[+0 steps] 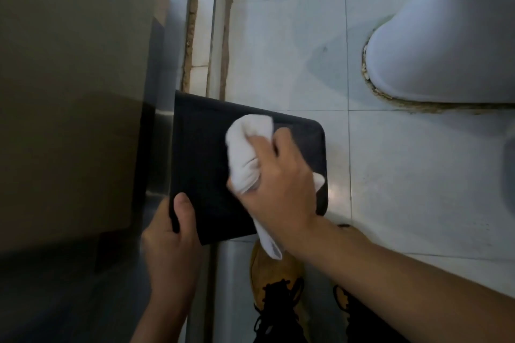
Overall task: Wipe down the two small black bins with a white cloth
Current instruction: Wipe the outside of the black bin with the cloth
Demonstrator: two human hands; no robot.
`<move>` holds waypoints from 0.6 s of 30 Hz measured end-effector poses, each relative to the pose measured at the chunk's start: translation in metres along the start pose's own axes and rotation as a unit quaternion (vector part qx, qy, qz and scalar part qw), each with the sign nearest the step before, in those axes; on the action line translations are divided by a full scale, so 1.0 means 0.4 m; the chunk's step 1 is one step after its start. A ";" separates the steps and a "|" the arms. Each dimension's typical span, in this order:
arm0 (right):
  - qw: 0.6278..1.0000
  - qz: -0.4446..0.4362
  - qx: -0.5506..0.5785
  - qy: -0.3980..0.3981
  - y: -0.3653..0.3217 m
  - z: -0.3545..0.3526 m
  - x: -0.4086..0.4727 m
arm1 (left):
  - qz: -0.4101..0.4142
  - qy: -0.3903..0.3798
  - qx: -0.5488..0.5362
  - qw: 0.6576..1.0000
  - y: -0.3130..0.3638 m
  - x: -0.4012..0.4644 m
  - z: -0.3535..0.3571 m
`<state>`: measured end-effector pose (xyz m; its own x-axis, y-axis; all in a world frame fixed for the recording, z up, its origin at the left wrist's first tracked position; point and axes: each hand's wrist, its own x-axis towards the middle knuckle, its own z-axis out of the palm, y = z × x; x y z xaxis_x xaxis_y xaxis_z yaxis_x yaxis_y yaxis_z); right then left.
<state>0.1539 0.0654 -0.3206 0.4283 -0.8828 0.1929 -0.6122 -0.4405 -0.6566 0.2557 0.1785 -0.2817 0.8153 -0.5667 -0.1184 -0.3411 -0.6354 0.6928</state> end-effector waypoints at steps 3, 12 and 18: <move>0.996 -0.085 0.023 -0.019 0.014 0.004 0.006 | -0.014 -0.001 0.006 1.000 -0.007 -0.001 0.000; 0.982 0.186 -0.033 -0.010 0.210 -0.021 0.197 | -0.027 -0.020 -0.011 0.999 0.022 0.006 -0.002; 1.000 0.001 -0.008 -0.013 0.032 -0.011 0.094 | -0.021 0.003 0.006 1.000 0.009 0.012 0.004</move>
<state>0.1593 0.0258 -0.3186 0.4441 -0.8794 0.1715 -0.6243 -0.4410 -0.6448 0.2576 0.1728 -0.2809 0.8321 -0.5358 -0.1433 -0.3114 -0.6652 0.6786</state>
